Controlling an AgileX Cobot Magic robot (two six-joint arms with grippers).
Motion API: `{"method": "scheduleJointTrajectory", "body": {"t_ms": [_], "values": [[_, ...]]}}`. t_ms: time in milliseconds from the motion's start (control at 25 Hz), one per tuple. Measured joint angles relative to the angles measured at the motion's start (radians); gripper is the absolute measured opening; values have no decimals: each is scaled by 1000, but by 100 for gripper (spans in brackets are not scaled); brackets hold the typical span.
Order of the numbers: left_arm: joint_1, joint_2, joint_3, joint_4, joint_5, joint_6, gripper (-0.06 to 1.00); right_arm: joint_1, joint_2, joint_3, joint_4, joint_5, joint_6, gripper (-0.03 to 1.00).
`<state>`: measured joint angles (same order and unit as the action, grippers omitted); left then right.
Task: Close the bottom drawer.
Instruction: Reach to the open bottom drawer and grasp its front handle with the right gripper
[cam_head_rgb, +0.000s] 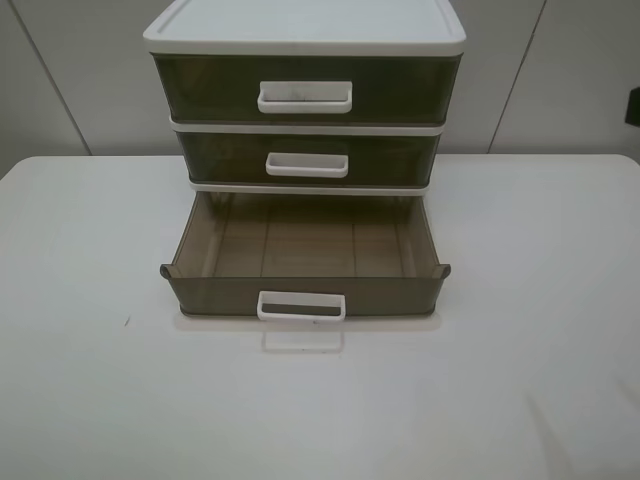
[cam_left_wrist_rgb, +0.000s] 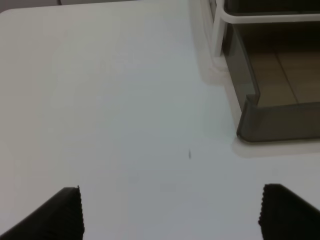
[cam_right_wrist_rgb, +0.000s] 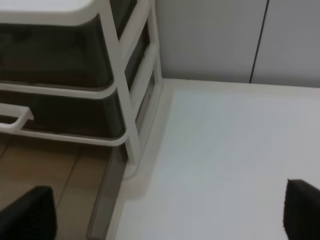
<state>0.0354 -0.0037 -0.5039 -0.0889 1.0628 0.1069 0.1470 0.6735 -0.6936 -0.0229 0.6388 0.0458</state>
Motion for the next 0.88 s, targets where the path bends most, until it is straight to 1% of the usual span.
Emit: {"method": "scheduleJointTrajectory", "body": {"t_ms": [80, 160, 200, 280, 400, 480, 600, 680, 720, 800, 840, 880], "values": [[0, 0, 0, 0, 0, 0, 72, 0, 13, 16, 8, -24, 0, 79], [0, 0, 0, 0, 0, 0, 72, 0, 33, 63, 48, -58, 0, 79], [0, 0, 0, 0, 0, 0, 72, 3, 50, 92, 79, -100, 0, 79], [0, 0, 0, 0, 0, 0, 72, 35, 93, 165, 134, -219, 4, 79], [0, 0, 0, 0, 0, 0, 72, 151, 182, 233, 180, -379, 7, 79], [0, 0, 0, 0, 0, 0, 72, 258, 253, 244, 186, -462, 7, 79], [0, 0, 0, 0, 0, 0, 72, 404, 349, 244, 192, -565, 7, 79], [0, 0, 0, 0, 0, 0, 72, 483, 404, 244, 196, -626, 7, 78], [0, 0, 0, 0, 0, 0, 72, 519, 431, 244, 201, -647, 7, 75], [0, 0, 0, 0, 0, 0, 72, 577, 477, 244, 217, -686, 7, 64], [0, 0, 0, 0, 0, 0, 72, 594, 493, 244, 235, -698, 7, 54], [0, 0, 0, 0, 0, 0, 72, 610, 510, 246, 250, -706, 7, 43]]}}
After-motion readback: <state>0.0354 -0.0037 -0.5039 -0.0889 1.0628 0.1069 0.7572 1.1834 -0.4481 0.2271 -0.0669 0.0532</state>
